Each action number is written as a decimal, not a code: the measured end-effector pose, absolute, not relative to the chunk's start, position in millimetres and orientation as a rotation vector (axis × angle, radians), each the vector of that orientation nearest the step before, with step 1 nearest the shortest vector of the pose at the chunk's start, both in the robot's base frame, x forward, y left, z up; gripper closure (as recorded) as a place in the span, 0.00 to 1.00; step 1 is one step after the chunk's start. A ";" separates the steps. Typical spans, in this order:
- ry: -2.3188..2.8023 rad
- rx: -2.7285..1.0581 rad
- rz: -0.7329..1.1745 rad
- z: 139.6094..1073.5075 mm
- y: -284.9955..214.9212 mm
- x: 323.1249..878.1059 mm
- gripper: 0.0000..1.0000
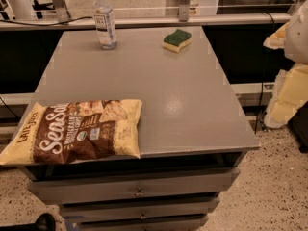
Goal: Move blue plastic bottle near brown chip bag
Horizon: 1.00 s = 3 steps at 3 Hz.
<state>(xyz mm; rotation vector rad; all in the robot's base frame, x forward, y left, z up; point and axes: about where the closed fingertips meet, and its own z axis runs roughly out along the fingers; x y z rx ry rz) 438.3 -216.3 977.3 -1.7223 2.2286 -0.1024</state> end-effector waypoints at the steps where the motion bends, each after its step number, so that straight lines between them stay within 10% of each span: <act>1: 2.228 -1.722 -0.103 977.4 -216.3 438.3 0.00; 3: 2.005 -1.608 0.092 980.9 -135.6 505.3 0.00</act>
Offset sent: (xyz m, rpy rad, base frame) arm 0.0630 0.0868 -0.0011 0.2920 -0.1192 0.0846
